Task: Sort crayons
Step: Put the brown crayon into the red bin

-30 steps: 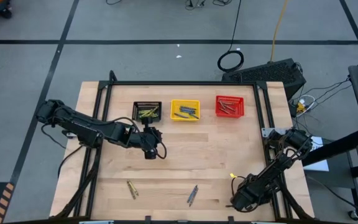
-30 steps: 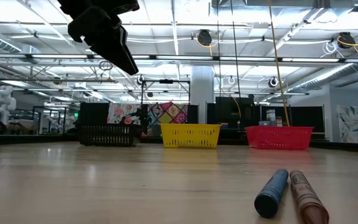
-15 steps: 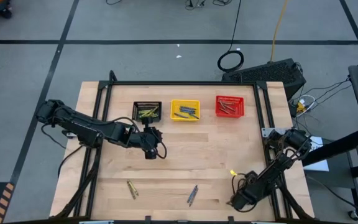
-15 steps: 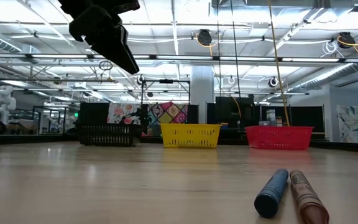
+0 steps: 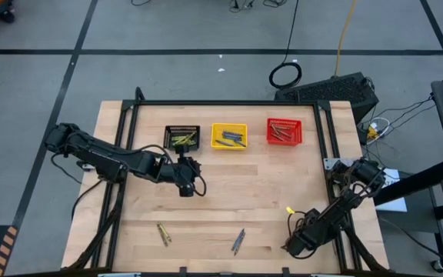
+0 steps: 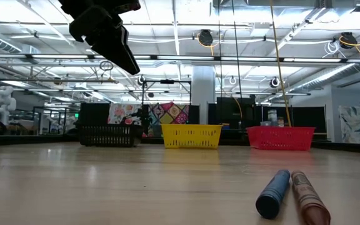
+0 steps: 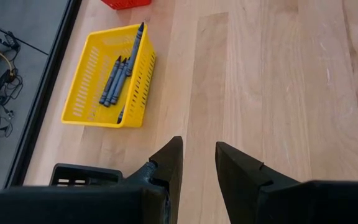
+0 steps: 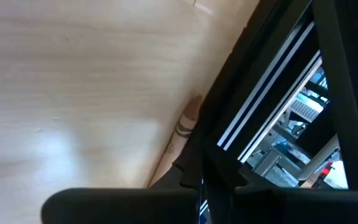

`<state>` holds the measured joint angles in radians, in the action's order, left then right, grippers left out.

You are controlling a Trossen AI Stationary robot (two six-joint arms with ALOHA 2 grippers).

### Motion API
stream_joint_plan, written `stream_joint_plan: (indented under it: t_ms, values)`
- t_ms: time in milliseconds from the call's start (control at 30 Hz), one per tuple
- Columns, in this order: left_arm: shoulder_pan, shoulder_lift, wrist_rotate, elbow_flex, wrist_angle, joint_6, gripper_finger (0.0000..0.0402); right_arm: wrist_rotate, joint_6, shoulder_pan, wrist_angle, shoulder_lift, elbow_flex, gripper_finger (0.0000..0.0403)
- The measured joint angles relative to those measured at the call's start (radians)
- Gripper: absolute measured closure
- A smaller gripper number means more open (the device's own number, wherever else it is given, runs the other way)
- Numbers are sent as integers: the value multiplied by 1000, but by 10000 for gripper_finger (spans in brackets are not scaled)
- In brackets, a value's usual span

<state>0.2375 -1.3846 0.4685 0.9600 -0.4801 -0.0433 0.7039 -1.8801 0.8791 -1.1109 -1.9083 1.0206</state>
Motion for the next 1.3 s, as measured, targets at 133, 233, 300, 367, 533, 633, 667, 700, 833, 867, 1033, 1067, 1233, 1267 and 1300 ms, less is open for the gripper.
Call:
stream_joint_plan:
  t_ms: [133,233,300,367,533,633,667,700,833,867,1033,1067,1233,1267,1300]
  values:
    - [0,0,0,0,0,0,299,7,3,0,36,0,-22,403]
    - [0,0,0,0,0,-1,299,32,-9,-1,116,6,-53,403]
    - [0,0,0,0,-1,-1,299,34,-15,0,139,7,-67,403]
    - [0,0,0,0,-1,-1,299,36,-15,2,128,6,-70,403]
    - [0,0,0,0,-1,-1,299,68,-20,2,183,5,-71,403]
    - [0,0,0,0,0,-1,299,36,-39,3,233,4,-52,403]
    - [0,0,0,0,0,-1,299,23,-47,-1,234,3,-44,403]
    - [0,0,0,0,0,-1,299,10,-58,-1,228,2,-35,403]
    - [0,0,0,0,0,-1,299,-8,-58,-1,153,0,-20,403]
    - [0,0,0,0,0,-2,299,-6,-51,1,135,0,-19,403]
    - [0,0,0,0,0,-2,299,-6,11,5,62,0,-19,403]
    - [0,0,0,0,0,-2,299,-4,30,5,57,0,-19,403]
    - [0,0,0,0,1,-3,299,0,104,5,50,4,-19,394]
    - [0,0,0,0,1,-3,299,0,119,5,44,4,-15,389]
    - [0,0,0,0,1,-3,299,-1,139,5,36,4,-10,383]
